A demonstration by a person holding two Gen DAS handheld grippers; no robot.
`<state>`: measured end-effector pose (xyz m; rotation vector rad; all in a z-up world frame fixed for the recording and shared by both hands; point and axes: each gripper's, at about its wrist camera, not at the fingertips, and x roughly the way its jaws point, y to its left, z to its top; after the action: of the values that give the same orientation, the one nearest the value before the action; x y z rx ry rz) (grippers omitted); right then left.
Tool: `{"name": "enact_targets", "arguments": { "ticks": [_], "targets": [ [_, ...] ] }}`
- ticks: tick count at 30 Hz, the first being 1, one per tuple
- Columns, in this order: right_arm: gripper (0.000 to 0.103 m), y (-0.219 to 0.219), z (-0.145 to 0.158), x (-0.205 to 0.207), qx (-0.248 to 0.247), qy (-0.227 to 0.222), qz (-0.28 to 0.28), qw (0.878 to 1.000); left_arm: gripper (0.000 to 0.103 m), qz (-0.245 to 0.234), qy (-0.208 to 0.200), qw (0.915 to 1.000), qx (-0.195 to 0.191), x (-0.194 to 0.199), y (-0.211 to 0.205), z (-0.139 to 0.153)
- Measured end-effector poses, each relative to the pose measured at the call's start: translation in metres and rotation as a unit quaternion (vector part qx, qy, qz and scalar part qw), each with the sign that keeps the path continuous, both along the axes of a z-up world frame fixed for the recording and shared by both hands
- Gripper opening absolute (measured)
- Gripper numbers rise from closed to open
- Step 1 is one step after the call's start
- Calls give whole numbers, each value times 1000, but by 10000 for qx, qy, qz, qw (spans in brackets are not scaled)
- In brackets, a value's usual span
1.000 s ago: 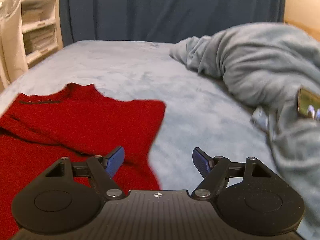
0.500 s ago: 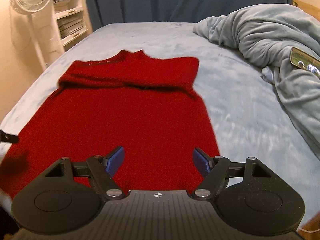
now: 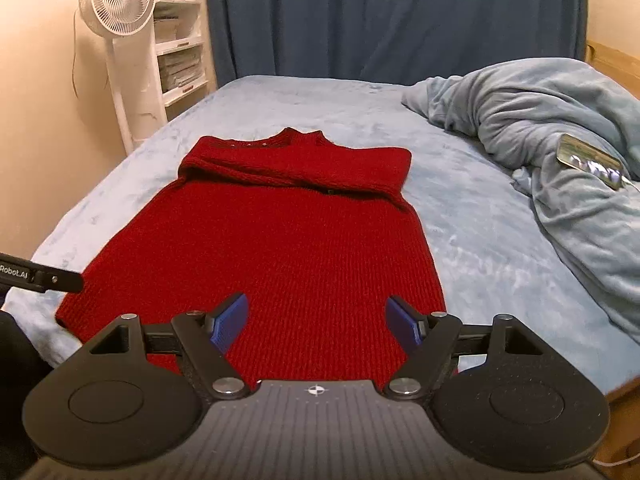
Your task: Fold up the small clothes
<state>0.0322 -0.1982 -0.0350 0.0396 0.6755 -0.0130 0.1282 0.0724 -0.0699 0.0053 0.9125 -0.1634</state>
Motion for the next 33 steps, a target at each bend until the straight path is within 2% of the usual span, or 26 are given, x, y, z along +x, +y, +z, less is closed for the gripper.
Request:
{"name": "enact_targets", "arguments": {
  "ticks": [4,10,23,33],
  "targets": [
    [77,5,-1,-7,45,70,39,10000,103,63,-75,9999,-100,-16,3,5],
    [77,11,6,-10,19,-45,218,9998,102,138,-159,9998,-3,-33,8,8],
    [77,0,3,-10,106,86,34,9999,103,123,-148,9998,57,-27,5,7],
    [77,2,-2,-2,99,195,110,9997,102,221,-64,9997,93,-16,8,2]
  ]
}}
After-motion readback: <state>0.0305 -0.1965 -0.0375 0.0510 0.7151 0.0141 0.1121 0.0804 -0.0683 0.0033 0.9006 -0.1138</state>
